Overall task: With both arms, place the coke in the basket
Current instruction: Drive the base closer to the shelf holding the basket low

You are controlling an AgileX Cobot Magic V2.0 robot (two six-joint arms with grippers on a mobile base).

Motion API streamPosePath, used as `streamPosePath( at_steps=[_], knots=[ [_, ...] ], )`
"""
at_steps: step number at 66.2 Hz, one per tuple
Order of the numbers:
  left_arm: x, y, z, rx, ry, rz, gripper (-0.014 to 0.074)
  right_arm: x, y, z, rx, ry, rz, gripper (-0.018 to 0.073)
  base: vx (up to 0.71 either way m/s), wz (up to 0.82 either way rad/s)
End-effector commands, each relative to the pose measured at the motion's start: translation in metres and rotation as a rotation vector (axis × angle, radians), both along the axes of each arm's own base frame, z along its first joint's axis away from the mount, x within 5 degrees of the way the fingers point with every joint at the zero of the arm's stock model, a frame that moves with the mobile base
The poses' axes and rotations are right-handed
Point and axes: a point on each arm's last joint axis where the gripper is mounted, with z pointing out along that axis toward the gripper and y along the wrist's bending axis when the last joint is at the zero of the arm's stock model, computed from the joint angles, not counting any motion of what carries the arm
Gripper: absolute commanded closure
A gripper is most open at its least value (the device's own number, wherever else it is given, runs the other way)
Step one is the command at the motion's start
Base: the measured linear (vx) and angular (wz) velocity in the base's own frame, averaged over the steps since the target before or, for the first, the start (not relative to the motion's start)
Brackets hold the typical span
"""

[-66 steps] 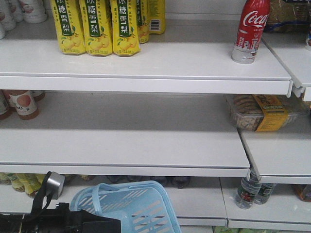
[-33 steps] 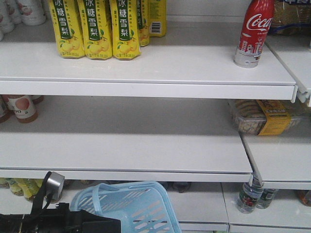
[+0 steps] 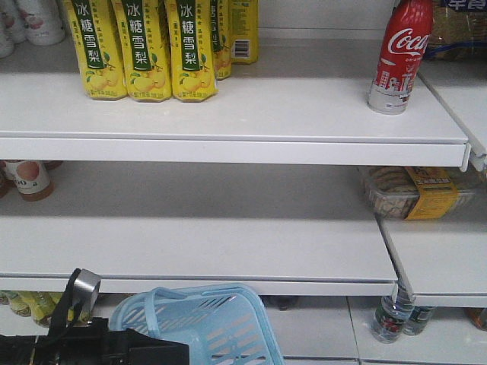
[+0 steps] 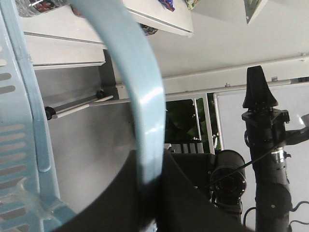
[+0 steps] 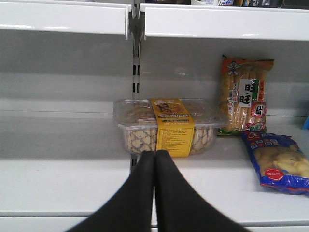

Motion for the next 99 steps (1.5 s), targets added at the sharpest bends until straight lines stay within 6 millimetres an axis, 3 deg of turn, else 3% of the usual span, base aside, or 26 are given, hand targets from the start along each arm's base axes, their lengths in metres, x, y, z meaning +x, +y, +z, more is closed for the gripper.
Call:
streamPosePath(
  at_steps=[1,99],
  knots=[
    [-0.0044,-0.0058,0.0289,-0.248,-0.073,-0.064,0.0603,-0.0002,0.0007,0.0024,-0.018,-0.073,0.007,0.0568,0.04,-0.01],
    [-0.0044,-0.0058,0.0289,-0.248,-0.073,-0.064,0.0603,-0.0002,0.0007,0.0024,-0.018,-0.073,0.007,0.0568,0.02,-0.01]
  ],
)
